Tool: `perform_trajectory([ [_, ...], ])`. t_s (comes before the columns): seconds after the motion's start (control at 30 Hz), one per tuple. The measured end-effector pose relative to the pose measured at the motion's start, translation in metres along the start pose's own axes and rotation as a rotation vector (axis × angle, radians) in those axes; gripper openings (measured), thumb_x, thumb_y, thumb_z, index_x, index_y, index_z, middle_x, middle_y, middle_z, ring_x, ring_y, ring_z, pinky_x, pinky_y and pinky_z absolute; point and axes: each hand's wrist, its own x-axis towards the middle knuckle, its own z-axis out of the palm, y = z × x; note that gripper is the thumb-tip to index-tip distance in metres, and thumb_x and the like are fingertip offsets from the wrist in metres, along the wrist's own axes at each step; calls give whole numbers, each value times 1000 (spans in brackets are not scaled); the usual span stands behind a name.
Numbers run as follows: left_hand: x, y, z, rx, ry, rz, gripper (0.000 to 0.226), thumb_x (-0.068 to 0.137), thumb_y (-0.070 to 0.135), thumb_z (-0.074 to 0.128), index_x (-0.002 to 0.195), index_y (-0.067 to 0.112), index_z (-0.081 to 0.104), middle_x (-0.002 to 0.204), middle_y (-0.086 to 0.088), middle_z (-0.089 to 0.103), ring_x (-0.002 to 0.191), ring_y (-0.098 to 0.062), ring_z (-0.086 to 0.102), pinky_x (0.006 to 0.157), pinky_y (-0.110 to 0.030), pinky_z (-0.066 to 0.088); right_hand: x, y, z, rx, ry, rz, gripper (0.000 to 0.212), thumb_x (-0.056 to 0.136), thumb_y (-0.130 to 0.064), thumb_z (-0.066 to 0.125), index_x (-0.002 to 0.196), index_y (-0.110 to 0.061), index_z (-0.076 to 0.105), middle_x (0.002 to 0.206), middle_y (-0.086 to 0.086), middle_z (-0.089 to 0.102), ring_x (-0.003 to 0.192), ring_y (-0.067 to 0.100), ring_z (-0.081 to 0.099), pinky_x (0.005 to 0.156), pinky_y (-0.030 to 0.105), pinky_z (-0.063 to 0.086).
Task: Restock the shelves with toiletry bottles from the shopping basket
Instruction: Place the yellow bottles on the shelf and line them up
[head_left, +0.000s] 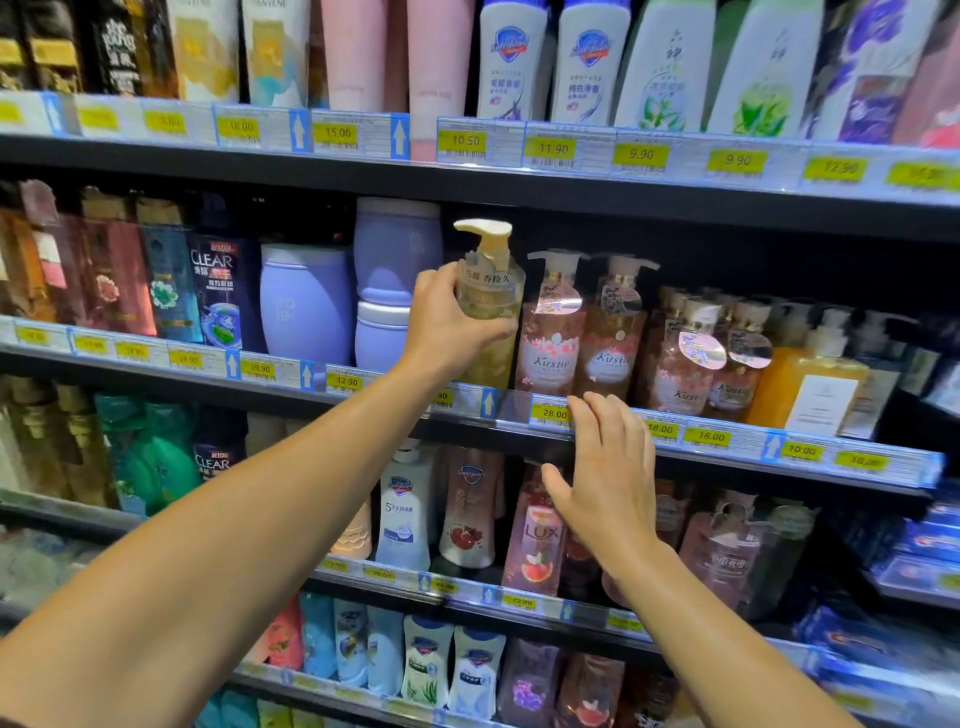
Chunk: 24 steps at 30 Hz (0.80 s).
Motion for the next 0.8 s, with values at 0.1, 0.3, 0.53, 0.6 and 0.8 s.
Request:
perform_trajectory([
  [0.1,2,-4,7,68,0,-62,53,66,28,83,110,17,56,112,0,44,86,-1,48,80,-20,41,0,1,0,9,6,-3,74,75,-32,78,138,-8,49,143,10,46,136,30,34,115,49,27],
  [0.3,8,-6,17,103,5,-185,52,77,34,77,113,8,50,116,-10,55,101,-26,56,84,-42,51,-2,2,3,42,18,-4,74,74,-31,79,138,-8,48,143,9,45,136,28,32,115,49,27],
  [0.53,-4,-6,17,150,-3,-147,52,75,31,76,113,9,48,113,-9,59,101,-27,57,84,-45,52,-3,2,1,88,0,3,71,77,-32,76,138,-9,48,144,8,45,138,27,31,117,48,25],
  [0.6,-10,-11,16,190,-58,-136,52,70,26,77,109,12,45,109,-7,60,96,-27,59,80,-43,53,1,0,-3,165,23,36,67,80,-33,73,138,-12,48,143,4,46,135,24,33,115,46,27],
  [0.8,-11,-20,15,339,-123,-118,50,75,29,78,100,16,37,100,-5,61,88,-27,58,67,-36,46,50,-16,-31,473,159,92,68,80,-27,69,140,-19,39,138,-4,40,122,20,45,95,34,44],
])
